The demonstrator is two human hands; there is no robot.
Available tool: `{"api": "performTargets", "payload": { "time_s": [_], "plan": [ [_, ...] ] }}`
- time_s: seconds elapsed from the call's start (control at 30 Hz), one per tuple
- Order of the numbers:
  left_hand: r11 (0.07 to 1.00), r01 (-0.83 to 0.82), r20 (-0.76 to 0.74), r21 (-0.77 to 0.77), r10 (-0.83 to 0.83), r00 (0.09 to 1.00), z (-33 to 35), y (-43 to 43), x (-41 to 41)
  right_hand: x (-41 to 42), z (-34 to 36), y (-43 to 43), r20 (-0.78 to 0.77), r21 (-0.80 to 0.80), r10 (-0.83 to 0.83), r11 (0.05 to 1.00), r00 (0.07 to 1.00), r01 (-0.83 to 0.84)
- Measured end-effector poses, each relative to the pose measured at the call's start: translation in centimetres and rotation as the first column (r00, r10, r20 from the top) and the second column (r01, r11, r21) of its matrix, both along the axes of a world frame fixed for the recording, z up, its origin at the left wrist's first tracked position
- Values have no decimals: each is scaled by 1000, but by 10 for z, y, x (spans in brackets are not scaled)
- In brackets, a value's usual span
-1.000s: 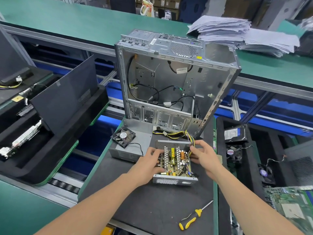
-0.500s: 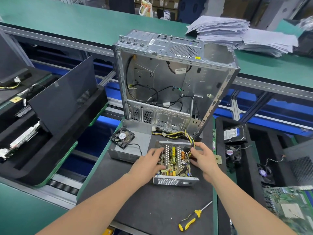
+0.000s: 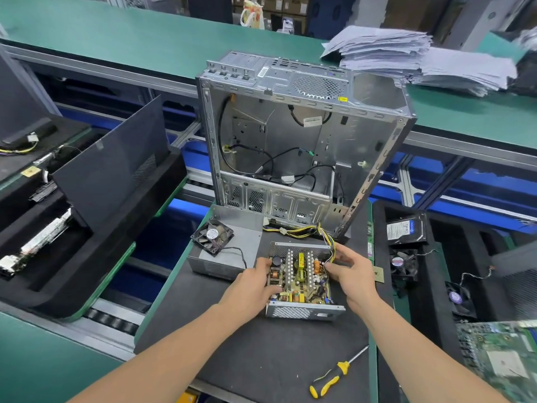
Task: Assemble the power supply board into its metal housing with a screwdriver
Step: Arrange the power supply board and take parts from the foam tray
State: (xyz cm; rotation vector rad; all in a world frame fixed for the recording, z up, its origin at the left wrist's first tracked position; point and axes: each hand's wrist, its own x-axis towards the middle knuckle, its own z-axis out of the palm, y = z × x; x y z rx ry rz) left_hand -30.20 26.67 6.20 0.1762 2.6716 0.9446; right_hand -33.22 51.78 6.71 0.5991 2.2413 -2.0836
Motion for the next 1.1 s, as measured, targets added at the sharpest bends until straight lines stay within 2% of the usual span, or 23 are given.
{"api": "performTargets", "payload": {
  "time_s": [0.13,0.27,0.37,0.57,0.7,0.87,1.0,1.1],
  "plan": [
    [999,11,-7,37,-11,1000,1,-2,2,0,2,0,-20,-2,17,1000,1000,-17],
    [998,17,-17,54,-16,1000,3,-5,4,3,1,3,28,-73,-6,997,1000,8],
    [999,37,-39,28,-36,999,6,-4,7,3,1,6,80,-77,-45,996,996,51],
    [994,104,-55,47,-101,993,15,-4,8,1,3,13,109,-43,-10,999,994,15],
    [987,149,-151,56,-139,979,13,-7,7,-1,7,12,121,-31,10,1000,993,-6],
    [975,191,-243,113,-160,957,3,-12,7,-1,8,15,189,-147,-7,988,982,36],
    [972,192,-281,134,-148,948,-3,-13,7,-1,6,16,271,-278,72,961,960,6],
    [972,181,-276,152,-134,952,-4,-14,7,-4,8,20,296,-291,115,956,948,-25]
  ]
}}
